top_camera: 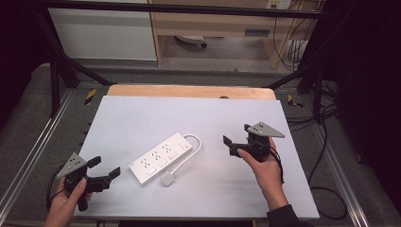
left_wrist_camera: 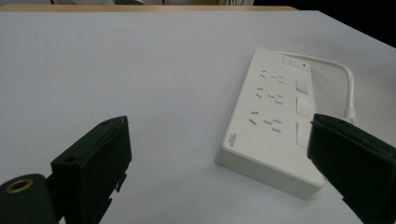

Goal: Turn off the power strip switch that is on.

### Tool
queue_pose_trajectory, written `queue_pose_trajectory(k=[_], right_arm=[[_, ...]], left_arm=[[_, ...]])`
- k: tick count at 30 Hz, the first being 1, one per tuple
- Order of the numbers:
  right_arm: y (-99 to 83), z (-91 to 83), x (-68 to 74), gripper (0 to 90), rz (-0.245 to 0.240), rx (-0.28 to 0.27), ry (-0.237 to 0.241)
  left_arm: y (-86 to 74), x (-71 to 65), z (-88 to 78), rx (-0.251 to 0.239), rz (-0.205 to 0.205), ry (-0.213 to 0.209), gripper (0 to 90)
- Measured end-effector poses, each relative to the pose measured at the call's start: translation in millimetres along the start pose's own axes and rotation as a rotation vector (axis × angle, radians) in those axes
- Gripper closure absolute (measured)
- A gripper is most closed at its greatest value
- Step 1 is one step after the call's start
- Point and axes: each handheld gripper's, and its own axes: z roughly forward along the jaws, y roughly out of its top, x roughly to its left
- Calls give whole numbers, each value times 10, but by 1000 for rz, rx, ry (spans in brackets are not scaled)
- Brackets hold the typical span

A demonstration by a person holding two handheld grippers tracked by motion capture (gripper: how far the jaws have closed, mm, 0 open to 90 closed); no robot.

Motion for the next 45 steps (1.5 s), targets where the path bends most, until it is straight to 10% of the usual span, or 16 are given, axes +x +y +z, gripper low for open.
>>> queue_pose_trajectory(k=[15, 45], right_arm=[[138, 142, 116, 190, -44, -8, -1], [184, 348, 406, 838, -95, -95, 97]], left_arm=[[4, -5, -3, -5, 6, 3, 63], [0, -7, 1, 0, 7, 1, 65]])
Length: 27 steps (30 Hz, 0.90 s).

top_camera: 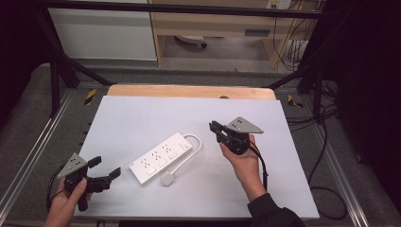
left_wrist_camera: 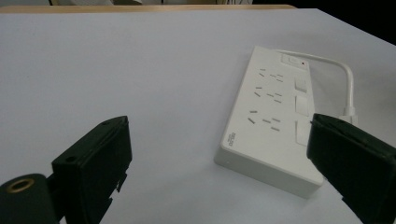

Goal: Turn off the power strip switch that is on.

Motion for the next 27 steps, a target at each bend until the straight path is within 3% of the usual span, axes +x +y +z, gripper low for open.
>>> queue_pose_trajectory(k=[11, 20, 27], right_arm=[[-22, 132, 147, 899, -20, 3, 55], [-60, 226, 257, 900, -12, 17, 109], [-114, 290, 335, 900, -16, 38, 125]], left_arm=[[-1, -4, 2, 4, 7, 1, 66], [-2, -10, 5, 5, 15, -3, 66], [-2, -10, 5, 5, 19, -4, 66]])
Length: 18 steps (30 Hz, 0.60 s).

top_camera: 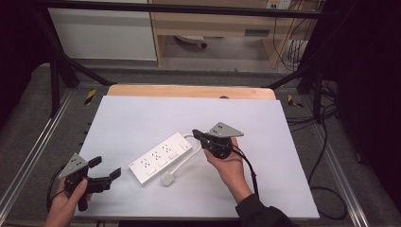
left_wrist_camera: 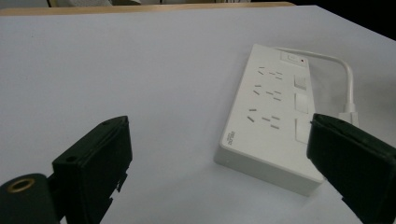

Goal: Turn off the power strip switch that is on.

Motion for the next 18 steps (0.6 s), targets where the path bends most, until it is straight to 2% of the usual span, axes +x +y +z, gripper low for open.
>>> queue_pose_trajectory(k=[18], right_arm=[[-68, 109, 94, 900, 19, 27, 33]], left_arm=[[0, -1, -5, -2, 3, 4, 66]])
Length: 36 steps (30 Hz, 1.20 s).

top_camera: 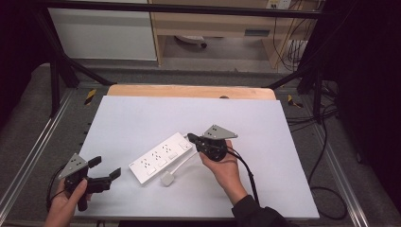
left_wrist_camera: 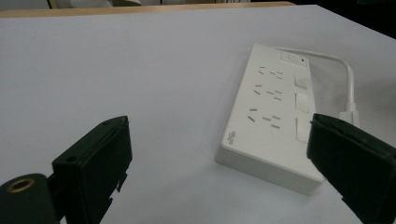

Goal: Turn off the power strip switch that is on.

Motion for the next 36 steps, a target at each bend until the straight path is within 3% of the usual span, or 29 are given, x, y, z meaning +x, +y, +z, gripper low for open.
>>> queue_pose_trajectory(k=[36], right_arm=[[-239, 230, 147, 900, -5, 81, 35]], left_arm=[[-4, 0, 4, 8, 12, 2, 66]])
